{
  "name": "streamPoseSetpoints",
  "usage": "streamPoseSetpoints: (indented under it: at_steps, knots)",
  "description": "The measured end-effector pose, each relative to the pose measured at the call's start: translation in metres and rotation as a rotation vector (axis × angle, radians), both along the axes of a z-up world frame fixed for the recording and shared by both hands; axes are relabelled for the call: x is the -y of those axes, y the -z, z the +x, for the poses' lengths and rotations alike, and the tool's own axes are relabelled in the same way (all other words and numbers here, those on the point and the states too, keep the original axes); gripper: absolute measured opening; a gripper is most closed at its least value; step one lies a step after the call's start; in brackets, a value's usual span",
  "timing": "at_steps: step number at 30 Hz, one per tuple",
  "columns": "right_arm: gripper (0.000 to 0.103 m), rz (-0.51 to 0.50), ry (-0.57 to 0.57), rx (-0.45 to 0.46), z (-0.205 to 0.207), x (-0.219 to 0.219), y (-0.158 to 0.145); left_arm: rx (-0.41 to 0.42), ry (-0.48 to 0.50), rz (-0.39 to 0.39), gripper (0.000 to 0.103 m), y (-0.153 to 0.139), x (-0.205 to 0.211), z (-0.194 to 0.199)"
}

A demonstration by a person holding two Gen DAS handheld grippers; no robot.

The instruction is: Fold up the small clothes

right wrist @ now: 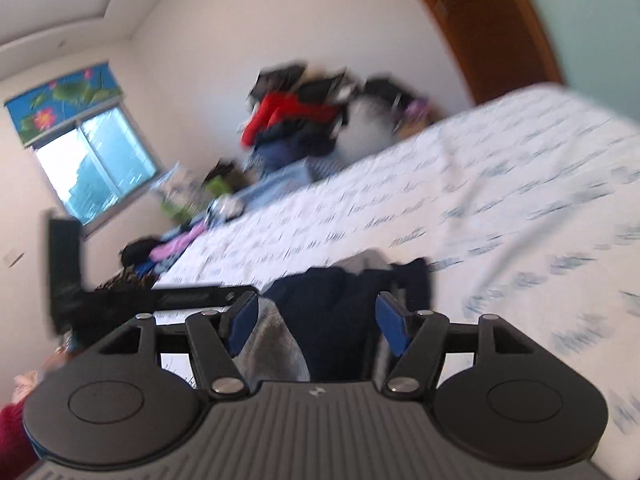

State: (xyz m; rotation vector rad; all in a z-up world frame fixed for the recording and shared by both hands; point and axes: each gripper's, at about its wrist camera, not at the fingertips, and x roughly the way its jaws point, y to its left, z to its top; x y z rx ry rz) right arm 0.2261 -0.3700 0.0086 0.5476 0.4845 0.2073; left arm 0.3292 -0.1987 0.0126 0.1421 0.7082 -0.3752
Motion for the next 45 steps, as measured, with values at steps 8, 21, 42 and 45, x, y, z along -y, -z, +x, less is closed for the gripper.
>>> streamPoseSetpoints:
  at_steps: [8,21,42,45]
  knots:
    - [0.065,0.126,0.001,-0.163,0.073,0.010,0.039,0.071,0.032,0.072,0.067,0.007,-0.007,-0.011]
    - [0.006,0.027,0.123,-0.096,0.080,0.015,0.039,0.033,0.005,0.021,0.073,0.015,-0.002,0.002]
    - [0.003,-0.164,-0.043,-0.074,0.026,-0.014,0.014,0.017,0.006,0.070,0.078,0.028,0.012,-0.003]
    - [0.003,-0.254,-0.016,-0.148,0.031,-0.019,0.030,0.018,0.002,0.091,0.081,0.032,0.014,-0.003]
